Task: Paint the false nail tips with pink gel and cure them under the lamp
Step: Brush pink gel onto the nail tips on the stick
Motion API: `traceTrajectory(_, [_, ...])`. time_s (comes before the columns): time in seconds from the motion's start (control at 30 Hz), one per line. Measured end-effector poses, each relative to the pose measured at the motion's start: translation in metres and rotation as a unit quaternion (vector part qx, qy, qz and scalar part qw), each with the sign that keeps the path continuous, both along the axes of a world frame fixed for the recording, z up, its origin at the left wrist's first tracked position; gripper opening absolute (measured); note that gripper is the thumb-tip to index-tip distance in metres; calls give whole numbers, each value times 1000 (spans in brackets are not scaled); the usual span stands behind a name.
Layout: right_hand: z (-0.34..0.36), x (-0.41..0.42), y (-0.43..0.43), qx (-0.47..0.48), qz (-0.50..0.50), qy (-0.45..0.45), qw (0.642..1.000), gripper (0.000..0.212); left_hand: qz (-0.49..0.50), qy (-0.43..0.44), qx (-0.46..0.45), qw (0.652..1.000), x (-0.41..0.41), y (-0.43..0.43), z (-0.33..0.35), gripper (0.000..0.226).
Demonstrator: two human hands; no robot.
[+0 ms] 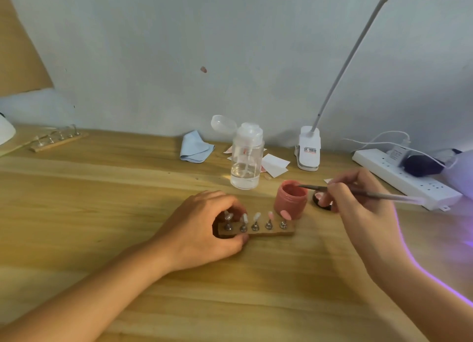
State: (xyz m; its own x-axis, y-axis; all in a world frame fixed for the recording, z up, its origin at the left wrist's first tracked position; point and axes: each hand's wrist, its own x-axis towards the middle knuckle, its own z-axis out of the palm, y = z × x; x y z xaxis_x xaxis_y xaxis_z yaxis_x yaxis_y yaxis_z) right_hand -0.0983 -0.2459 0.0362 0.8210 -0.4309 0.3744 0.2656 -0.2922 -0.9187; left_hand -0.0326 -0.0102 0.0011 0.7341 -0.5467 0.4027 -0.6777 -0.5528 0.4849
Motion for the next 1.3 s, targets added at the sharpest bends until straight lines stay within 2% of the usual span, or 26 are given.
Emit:
traceTrajectory(0.17, [-11,-30,12,35,92,-52,994,4,-7,-9,3,1000,0,1,0,20])
traceTrajectory(0.3, [-23,-35,21,86,77,-39,993,19,-7,-31,9,999,-3,1,-1,23])
traceTrajectory(0.4, [-23,-35,23,96,87,-20,991,12,-8,-42,12,999,-4,1,-1,24])
traceTrajectory(0.47, [-22,-35,23,93,103,-8,990,9,-8,-50,14,999,-5,1,-1,24])
traceTrajectory(0.57, [-25,-33,24,80,111,-5,991,19,-10,-63,16,998,-4,1,-1,24])
traceTrajectory(0.67, [-26,-32,25,74,112,3,991,19,-11,-71,19,997,-4,1,-2,23])
traceTrajectory(0.77, [-23,-33,26,60,110,7,992,10,-14,-76,21,997,-4,1,-2,22])
traceTrajectory(1.03, [-24,-34,25,40,97,21,994,9,-24,-82,12,996,-4,1,-1,24])
traceTrajectory(1.3, [-22,-34,24,49,91,-9,995,6,-20,-106,16,994,-6,0,0,26])
